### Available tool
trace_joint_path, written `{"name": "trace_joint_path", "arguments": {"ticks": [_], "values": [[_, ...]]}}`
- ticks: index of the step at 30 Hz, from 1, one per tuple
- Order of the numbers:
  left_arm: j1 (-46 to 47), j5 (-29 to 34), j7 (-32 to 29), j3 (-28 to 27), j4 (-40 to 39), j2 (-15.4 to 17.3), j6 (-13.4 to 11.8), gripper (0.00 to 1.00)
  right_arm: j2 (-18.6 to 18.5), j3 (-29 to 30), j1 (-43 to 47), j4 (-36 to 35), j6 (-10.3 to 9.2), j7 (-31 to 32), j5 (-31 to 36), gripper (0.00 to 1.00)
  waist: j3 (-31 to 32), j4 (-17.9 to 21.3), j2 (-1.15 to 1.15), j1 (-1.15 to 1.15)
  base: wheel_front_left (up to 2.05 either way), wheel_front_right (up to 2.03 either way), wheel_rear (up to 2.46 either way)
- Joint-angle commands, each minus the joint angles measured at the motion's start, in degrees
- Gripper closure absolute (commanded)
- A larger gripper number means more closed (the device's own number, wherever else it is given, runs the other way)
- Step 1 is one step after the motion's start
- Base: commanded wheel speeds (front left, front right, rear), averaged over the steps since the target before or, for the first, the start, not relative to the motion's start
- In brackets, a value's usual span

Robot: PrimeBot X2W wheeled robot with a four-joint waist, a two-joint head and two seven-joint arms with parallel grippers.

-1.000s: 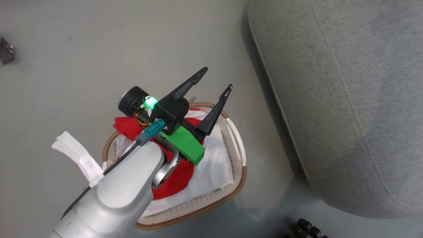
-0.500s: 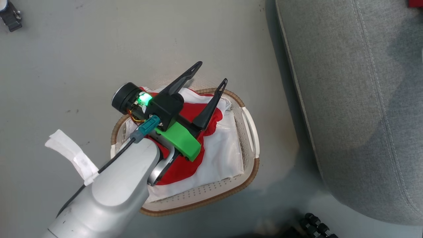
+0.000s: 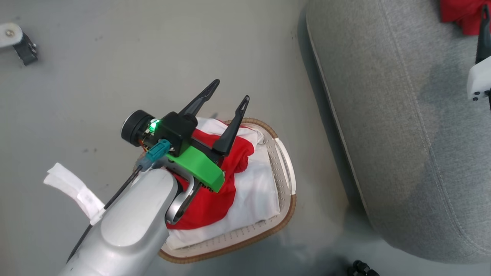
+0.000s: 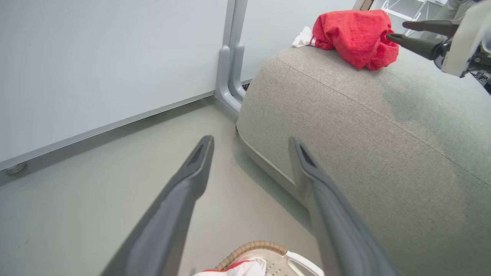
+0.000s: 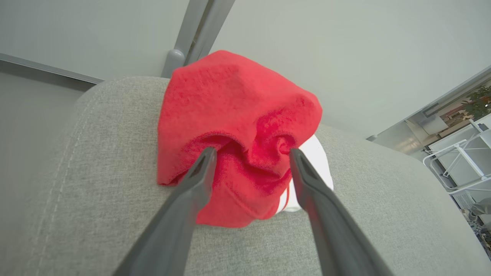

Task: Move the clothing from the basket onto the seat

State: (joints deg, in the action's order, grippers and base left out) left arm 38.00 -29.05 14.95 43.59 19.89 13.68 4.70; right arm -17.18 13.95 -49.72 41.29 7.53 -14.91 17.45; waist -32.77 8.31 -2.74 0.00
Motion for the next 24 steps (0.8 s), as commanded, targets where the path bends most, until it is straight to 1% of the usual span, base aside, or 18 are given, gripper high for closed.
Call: {"name": "trace_joint_path", "arguments": {"ticks": [1,8,15,20,24], "values": [[-1.30,-0.52,0.30,-0.90,-0.20,-0.17,-0.27,0.00,-0.29,-0.62,1.20,-0.52,-0.08,-0.16,-0.67,0.00,3.30,-0.50,0.00,0.00,0.00,0.00,0.00],[-6.87,0.10,0.27,-8.28,-1.76,-1.56,-0.48,0.00,1.57,-6.09,2.17,-3.41,-0.08,-0.16,-5.43,0.00,11.45,-2.96,0.00,0.00,0.00,0.00,0.00],[-15.56,1.99,0.28,-17.37,-2.67,-3.26,-1.05,0.00,5.45,-10.75,5.53,-5.83,-0.08,-0.16,-12.08,0.00,19.20,-6.34,0.00,0.00,0.00,0.00,0.00],[-21.99,2.95,0.22,-23.97,-3.48,-4.34,-0.69,0.00,9.13,-10.87,10.89,-8.11,-0.08,-0.16,-16.31,0.00,23.22,-8.55,0.00,0.00,0.00,0.00,0.00],[-27.12,4.10,0.21,-29.81,-5.20,-5.14,-1.66,0.00,11.71,-11.22,16.41,-10.58,-0.08,-0.17,-17.68,0.00,25.27,-9.64,0.00,0.00,0.00,0.00,0.00]]}}
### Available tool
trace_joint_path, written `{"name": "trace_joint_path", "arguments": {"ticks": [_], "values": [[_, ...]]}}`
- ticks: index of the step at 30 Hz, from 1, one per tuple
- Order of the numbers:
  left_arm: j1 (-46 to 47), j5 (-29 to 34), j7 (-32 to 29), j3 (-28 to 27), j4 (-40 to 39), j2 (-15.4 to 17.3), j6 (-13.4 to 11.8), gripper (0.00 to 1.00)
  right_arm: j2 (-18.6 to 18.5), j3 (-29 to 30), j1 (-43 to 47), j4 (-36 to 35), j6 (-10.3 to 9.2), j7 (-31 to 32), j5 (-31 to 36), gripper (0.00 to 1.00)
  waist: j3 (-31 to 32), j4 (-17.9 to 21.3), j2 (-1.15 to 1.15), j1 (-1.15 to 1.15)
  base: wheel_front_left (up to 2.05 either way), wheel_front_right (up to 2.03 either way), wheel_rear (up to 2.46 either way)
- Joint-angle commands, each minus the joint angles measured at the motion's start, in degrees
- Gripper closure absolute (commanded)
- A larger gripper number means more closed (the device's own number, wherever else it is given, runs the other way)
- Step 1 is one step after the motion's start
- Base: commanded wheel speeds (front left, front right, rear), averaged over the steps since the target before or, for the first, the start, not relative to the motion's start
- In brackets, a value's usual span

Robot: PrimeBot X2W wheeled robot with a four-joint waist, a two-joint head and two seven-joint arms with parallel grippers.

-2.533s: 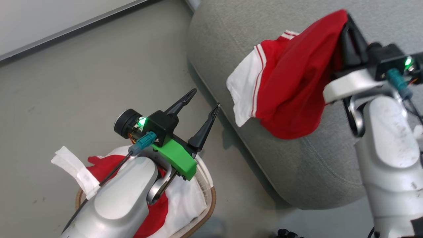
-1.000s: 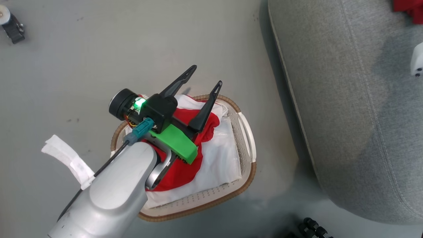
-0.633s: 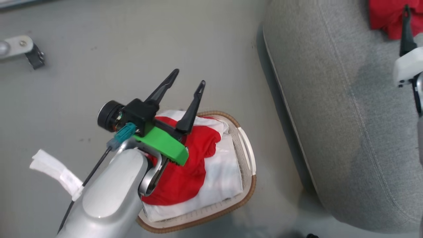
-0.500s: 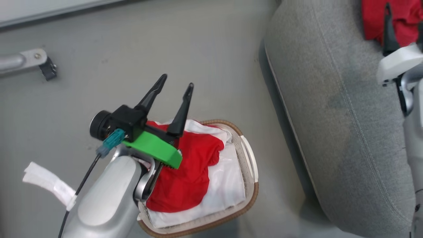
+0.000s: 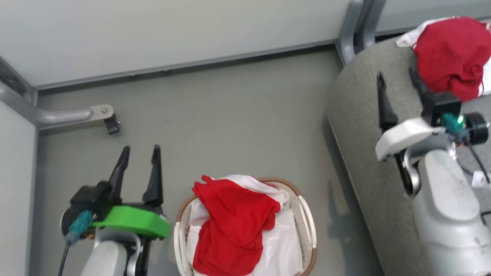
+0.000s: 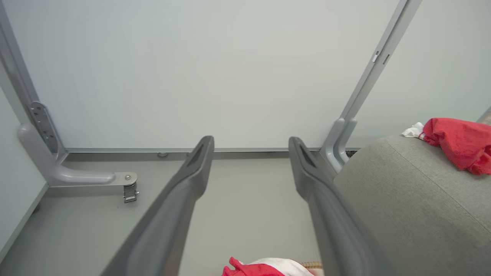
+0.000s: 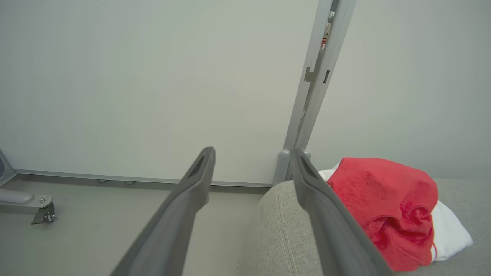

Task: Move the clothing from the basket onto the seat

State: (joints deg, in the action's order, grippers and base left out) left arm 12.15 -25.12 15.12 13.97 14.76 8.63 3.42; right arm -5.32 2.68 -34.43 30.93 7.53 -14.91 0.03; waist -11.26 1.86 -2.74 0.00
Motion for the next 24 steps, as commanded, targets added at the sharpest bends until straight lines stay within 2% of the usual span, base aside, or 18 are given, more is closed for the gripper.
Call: {"name": "trace_joint_path", "arguments": {"ticks": [1,9,14,24], "values": [[-2.68,0.65,0.04,-1.72,-0.55,-0.23,-0.43,0.00,0.49,-0.31,2.72,-0.92,-0.08,-0.17,-0.50,0.00,4.15,-3.38,0.00,0.00,0.00,0.00,0.00],[-11.20,3.65,0.04,-9.23,-2.37,-2.77,0.55,0.00,2.42,-3.82,13.66,-6.04,-0.08,-0.17,-1.26,0.00,6.93,-4.08,0.00,0.00,0.00,0.00,0.00],[-14.31,5.68,0.04,-10.14,-2.00,-4.09,1.72,0.00,2.44,-5.80,19.61,-10.06,-0.08,-0.17,-3.42,0.00,8.25,-4.69,0.00,0.00,0.00,0.00,0.00],[-15.70,6.70,0.04,-10.90,-0.84,-5.27,3.08,0.00,2.47,-4.87,26.17,-13.84,-0.08,-0.17,-6.43,0.00,8.97,-5.32,0.00,0.00,0.00,0.00,0.00]]}}
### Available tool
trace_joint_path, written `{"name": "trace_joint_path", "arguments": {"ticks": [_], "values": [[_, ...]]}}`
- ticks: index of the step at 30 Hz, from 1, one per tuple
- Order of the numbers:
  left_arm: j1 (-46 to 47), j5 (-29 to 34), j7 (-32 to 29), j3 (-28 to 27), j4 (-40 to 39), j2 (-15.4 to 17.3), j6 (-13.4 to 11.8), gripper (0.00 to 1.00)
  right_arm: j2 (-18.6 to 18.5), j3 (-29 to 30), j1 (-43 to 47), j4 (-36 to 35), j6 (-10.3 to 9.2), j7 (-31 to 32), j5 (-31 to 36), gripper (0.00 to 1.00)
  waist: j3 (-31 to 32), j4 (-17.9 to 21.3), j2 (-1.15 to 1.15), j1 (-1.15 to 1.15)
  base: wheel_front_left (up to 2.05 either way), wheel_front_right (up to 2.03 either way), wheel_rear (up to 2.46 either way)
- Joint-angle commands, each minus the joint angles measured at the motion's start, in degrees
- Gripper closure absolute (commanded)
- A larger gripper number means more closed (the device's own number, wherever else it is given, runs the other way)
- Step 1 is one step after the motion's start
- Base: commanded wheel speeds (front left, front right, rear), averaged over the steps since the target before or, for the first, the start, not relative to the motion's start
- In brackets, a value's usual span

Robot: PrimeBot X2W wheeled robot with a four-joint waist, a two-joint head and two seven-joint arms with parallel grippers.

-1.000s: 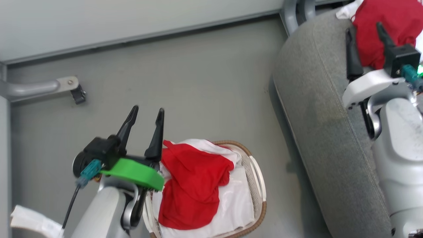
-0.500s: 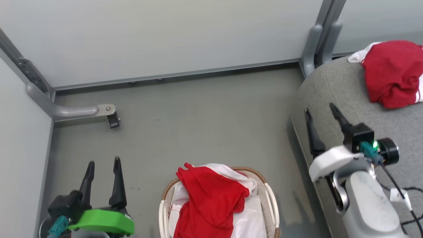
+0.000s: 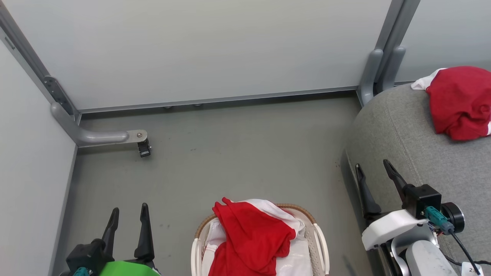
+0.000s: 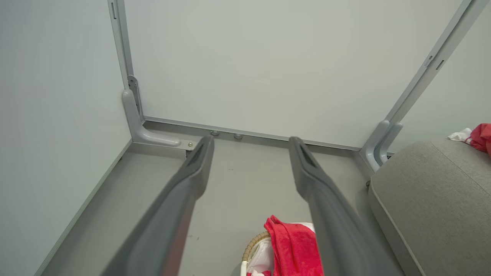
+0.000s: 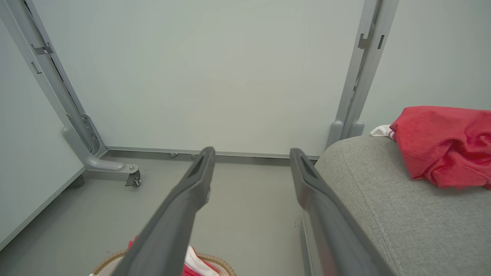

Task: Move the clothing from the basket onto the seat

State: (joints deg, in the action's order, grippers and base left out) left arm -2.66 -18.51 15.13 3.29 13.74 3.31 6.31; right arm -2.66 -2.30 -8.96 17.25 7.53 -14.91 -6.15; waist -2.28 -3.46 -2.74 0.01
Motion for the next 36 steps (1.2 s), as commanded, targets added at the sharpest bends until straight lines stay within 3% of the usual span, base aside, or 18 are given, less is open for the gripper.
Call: {"name": "trace_joint_path", "arguments": {"ticks": [1,25,36], "values": [[-0.84,0.17,0.03,-0.43,0.21,-0.01,0.22,0.00,-0.19,0.00,0.75,-0.27,-0.08,-0.17,-0.44,0.00,0.01,0.03,0.00,-0.01,0.00,0.00,0.00],[0.58,0.96,0.03,-1.43,0.85,-0.42,1.21,0.00,-0.19,-0.62,-0.12,-0.51,-0.08,-0.17,-0.02,0.00,-0.22,0.18,0.00,-0.01,0.00,0.00,0.00],[5.37,3.71,0.04,2.32,1.94,0.52,1.27,0.00,-0.18,1.72,-1.80,-2.05,-0.08,-0.17,1.18,0.00,-3.93,0.64,0.00,-0.01,0.00,0.00,0.00]]}}
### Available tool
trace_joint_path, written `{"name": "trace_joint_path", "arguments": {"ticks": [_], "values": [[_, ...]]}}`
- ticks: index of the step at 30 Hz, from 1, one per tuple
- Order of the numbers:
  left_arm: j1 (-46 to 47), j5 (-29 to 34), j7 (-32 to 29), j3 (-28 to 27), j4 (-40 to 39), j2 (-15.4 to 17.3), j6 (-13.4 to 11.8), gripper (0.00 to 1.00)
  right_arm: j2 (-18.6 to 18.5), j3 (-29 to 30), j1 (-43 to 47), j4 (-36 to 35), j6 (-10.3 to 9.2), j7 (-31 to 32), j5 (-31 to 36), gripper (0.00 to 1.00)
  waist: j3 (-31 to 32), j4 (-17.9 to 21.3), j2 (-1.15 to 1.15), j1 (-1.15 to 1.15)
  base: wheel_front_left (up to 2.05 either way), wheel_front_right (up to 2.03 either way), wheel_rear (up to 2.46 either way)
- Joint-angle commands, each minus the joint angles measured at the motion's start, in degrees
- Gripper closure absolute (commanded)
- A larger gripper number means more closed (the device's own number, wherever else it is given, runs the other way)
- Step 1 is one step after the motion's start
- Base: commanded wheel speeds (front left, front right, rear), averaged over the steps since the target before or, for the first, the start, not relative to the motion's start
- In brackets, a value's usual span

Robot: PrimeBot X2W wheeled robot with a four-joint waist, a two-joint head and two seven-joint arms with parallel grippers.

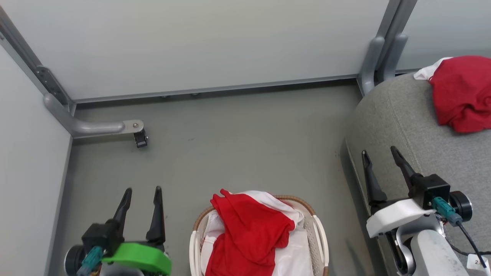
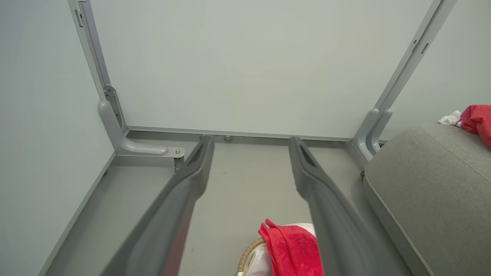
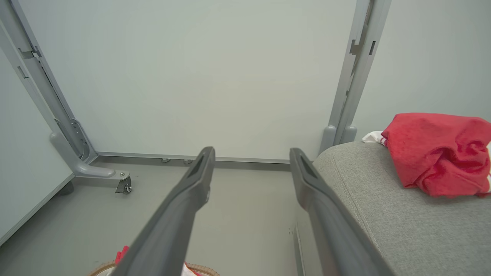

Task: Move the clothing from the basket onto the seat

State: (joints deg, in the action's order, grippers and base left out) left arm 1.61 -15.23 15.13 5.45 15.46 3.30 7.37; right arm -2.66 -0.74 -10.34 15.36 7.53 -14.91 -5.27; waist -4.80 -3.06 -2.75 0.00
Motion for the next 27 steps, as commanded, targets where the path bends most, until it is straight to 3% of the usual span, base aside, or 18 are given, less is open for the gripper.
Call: {"name": "trace_joint_path", "arguments": {"ticks": [1,8,13,27], "values": [[1.97,0.51,0.03,0.81,0.43,0.76,0.21,0.00,-0.18,0.42,-0.78,-0.37,-0.08,-0.17,0.43,0.00,-2.08,0.31,0.00,0.00,0.00,0.00,0.00],[11.19,1.75,0.03,8.27,5.07,2.62,0.22,0.00,-0.18,2.60,-4.05,-2.57,-0.08,-0.17,2.03,0.00,-9.18,1.20,0.00,0.00,0.00,0.00,0.00],[19.19,1.92,0.00,17.46,13.36,3.04,0.23,0.00,-0.18,3.18,-6.68,-4.09,-0.08,-0.17,3.86,0.00,-14.61,2.09,0.00,0.00,0.00,0.00,0.00],[35.17,-2.43,-0.04,41.29,34.12,0.16,0.12,0.00,-0.17,6.52,-13.33,-12.12,-0.08,-0.17,5.50,0.00,-28.45,5.46,0.00,0.00,0.00,0.00,0.00]]}}
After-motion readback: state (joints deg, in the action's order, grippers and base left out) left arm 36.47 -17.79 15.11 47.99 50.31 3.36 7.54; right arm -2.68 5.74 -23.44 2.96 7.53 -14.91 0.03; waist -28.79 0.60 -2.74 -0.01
